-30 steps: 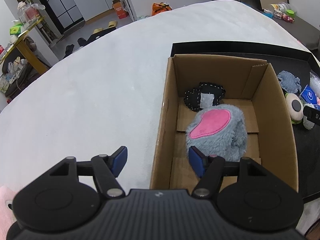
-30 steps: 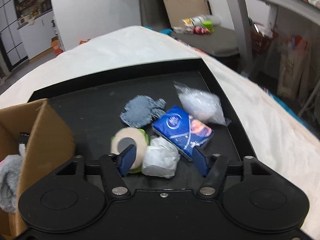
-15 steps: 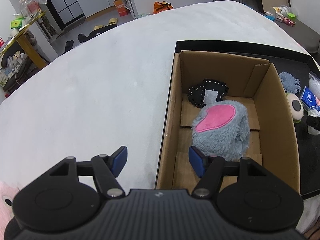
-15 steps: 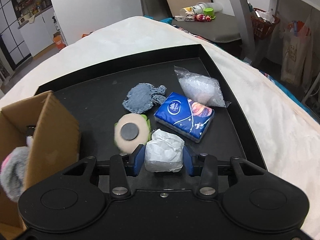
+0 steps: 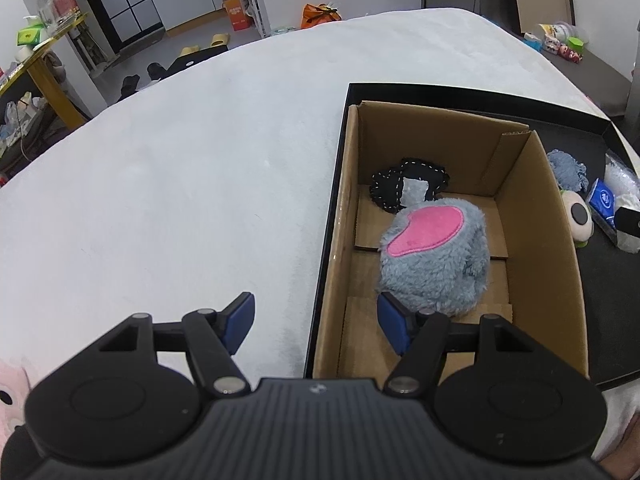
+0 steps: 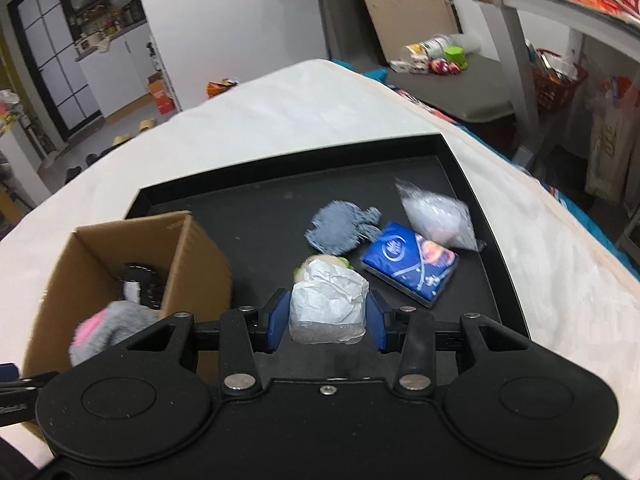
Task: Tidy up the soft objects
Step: 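Grasp the white tissue bundle with the right tool, then carry the white tissue bundle into the box and release it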
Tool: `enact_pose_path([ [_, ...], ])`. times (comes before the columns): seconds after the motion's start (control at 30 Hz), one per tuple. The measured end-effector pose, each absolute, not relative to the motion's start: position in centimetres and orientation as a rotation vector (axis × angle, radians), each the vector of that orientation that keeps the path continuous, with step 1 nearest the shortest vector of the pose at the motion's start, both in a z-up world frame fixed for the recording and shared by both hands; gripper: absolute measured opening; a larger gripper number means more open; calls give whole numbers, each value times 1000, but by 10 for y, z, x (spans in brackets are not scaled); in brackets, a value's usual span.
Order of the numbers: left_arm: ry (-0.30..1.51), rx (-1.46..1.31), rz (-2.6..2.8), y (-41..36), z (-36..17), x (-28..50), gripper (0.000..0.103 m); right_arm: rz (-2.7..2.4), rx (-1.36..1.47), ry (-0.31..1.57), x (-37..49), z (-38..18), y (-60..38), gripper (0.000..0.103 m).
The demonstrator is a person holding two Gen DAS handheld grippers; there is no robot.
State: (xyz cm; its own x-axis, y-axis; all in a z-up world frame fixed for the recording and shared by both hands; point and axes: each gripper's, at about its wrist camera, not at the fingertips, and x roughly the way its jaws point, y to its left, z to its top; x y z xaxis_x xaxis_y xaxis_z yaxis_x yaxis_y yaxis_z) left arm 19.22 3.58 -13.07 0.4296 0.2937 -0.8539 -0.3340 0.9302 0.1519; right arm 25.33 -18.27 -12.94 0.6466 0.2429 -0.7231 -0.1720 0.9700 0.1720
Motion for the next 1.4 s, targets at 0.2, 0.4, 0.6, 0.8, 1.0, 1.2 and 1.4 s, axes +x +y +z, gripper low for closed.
enact_pose_path([
  [0.2, 1042, -67, 381, 41, -128, 189, 66, 274, 88, 811, 249, -114, -174, 41],
  [0.4, 1035, -97, 364, 45, -128, 188, 65, 308, 75, 783, 246, -98, -163, 41],
  [0.6, 1028, -123, 352, 50, -130, 185, 63, 345, 45, 758, 244, -85, -148, 41],
  [0.8, 1030, -149, 335, 53, -134, 185, 54, 391, 1, 751, 243, -81, -131, 41],
  [1.0, 1041, -182, 327, 58, -140, 186, 35, 450, -52, 746, 241, -80, -114, 41],
  [1.2, 1053, -214, 307, 62, -145, 186, 18, 488, -112, 731, 243, -77, -97, 41],
  [1.4, 1052, -242, 303, 65, -147, 185, 12, 507, -154, 728, 247, -75, -82, 41],
])
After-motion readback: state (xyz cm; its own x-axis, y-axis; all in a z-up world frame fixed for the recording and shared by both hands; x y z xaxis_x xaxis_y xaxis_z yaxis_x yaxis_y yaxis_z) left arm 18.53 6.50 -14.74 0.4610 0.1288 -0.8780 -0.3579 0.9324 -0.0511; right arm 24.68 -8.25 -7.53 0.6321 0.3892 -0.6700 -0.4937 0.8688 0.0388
